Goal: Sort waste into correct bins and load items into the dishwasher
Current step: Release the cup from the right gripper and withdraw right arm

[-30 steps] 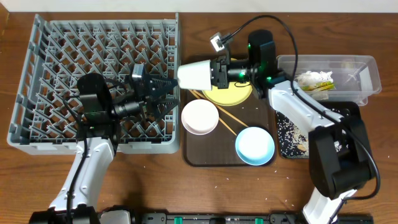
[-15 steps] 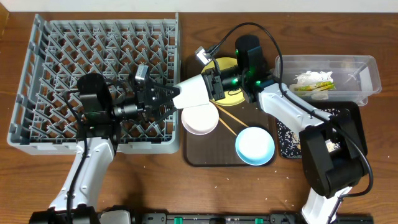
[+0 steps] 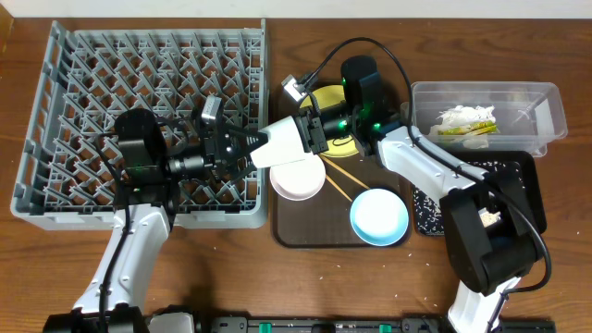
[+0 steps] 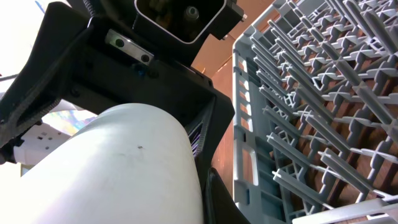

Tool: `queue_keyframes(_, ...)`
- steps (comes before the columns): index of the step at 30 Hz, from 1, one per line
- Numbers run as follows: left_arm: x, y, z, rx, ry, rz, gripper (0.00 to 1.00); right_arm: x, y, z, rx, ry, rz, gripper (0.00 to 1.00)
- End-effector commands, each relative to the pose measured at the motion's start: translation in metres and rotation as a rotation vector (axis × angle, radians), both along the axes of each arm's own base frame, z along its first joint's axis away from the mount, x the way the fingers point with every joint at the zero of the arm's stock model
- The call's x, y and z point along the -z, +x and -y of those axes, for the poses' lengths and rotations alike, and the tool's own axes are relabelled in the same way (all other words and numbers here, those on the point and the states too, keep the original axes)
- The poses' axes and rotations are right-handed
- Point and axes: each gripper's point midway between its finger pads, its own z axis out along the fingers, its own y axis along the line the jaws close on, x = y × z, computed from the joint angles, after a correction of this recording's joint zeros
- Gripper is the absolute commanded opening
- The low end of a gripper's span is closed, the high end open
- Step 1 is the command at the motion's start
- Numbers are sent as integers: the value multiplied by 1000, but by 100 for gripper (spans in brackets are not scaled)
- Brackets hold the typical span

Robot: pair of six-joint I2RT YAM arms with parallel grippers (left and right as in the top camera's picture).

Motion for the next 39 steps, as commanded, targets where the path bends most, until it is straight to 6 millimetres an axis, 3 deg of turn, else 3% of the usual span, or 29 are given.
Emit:
queue_keyframes(1, -8, -1, -1, 20, -1, 52, 91, 4, 0, -10, 11, -14, -2, 1)
queue_keyframes(3, -8, -1, -1, 20, 0, 52, 91, 4, -1, -12, 11, -15, 2, 1)
queue_keyframes(12, -8, -1, -1, 19, 0, 52, 51, 4, -4, -16, 4, -16, 3, 1)
queue_keyframes(14, -8, -1, -1, 19, 0, 52, 43, 5, -3, -16, 8, -16, 4, 15)
queue_keyframes(16, -8, -1, -1, 19, 0, 52, 37, 5, -2, -16, 12, -17, 7, 43)
queue_keyframes(18, -8, -1, -1, 19, 0, 52, 34, 5, 0, -15, 20, -17, 11, 63)
queue_keyframes(22, -8, -1, -1, 19, 0, 53, 32, 5, 13, -5, 60, -20, 11, 91)
queue_keyframes(24, -8, 0, -1, 18, 0, 53, 32, 5, 25, 6, 95, -22, 3, 98)
queue_keyframes(26, -9, 1, -3, 11, 1, 60, 32, 5, 37, 19, 132, -24, -4, 99)
queue_keyframes(27, -9, 2, -7, -1, 1, 61, 32, 3, 49, 36, 159, -17, -6, 99)
queue_keyframes(32, -8, 12, -22, -66, 15, 94, 32, -8, 70, 71, 230, -2, 4, 99)
queue_keyframes(39, -1, 40, -45, -254, 71, 95, 30, -35, 83, 103, 307, 19, 59, 99)
